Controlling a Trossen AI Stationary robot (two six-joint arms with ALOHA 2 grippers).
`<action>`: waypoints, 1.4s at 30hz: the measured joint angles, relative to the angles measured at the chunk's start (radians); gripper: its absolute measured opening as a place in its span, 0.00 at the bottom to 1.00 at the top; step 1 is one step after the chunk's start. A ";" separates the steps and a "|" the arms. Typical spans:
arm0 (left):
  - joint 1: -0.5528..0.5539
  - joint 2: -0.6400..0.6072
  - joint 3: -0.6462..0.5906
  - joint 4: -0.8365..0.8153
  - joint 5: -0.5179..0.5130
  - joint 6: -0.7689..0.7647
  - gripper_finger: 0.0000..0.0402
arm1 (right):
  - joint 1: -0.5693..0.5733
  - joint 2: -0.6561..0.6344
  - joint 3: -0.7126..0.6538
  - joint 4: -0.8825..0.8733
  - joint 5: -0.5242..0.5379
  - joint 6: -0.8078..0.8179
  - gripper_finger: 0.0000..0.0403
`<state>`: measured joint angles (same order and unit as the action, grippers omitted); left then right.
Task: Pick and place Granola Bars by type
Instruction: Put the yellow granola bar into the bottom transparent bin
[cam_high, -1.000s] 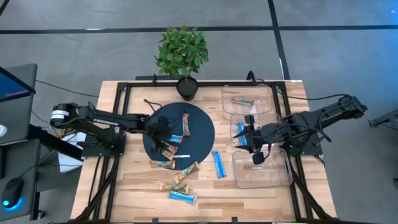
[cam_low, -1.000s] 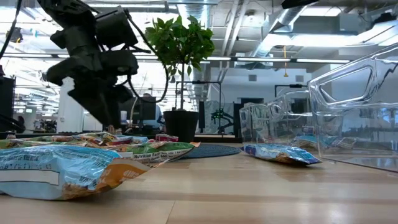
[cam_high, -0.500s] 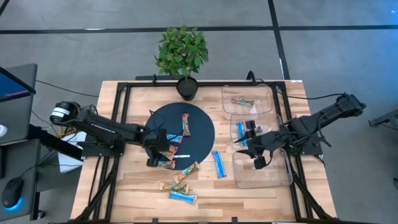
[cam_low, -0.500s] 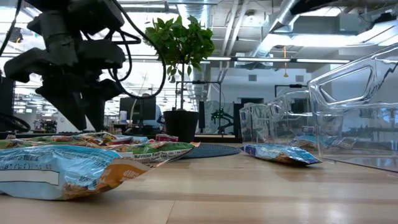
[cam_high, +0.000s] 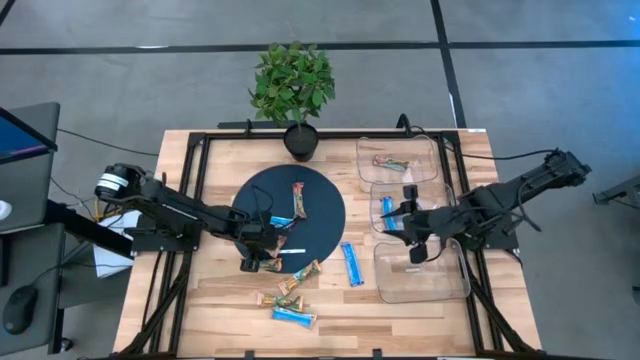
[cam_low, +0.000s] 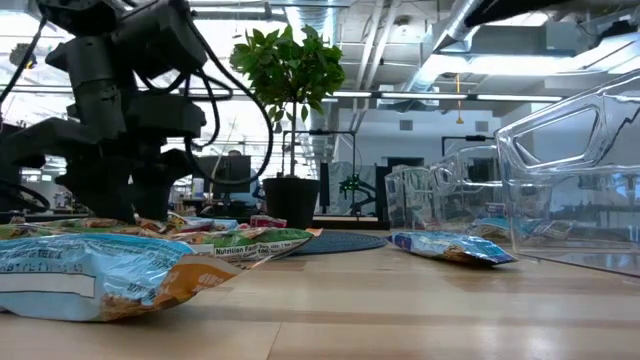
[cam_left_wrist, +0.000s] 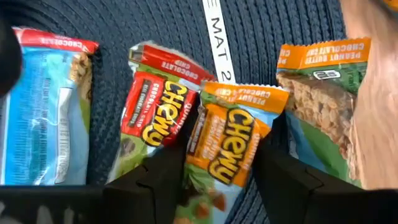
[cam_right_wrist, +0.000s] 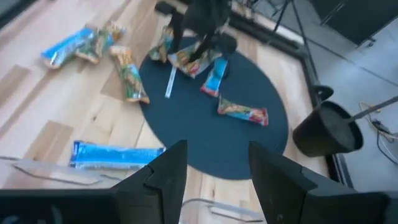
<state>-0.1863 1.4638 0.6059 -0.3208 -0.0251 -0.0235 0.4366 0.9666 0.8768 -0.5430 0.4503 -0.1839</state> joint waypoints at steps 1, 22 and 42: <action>0.001 0.008 0.000 0.001 -0.002 0.000 0.45 | 0.000 -0.014 0.000 0.004 0.001 0.000 0.41; 0.003 0.002 0.044 -0.056 -0.015 -0.013 0.26 | 0.100 -0.090 0.000 0.028 0.135 0.019 0.41; 0.022 0.002 0.211 0.454 -0.055 0.363 0.24 | 0.016 -0.090 0.000 -0.055 0.546 0.180 0.41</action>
<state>-0.1646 1.4654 0.8173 0.1329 -0.0803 0.3392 0.4528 0.8764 0.8768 -0.5978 0.9965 -0.0043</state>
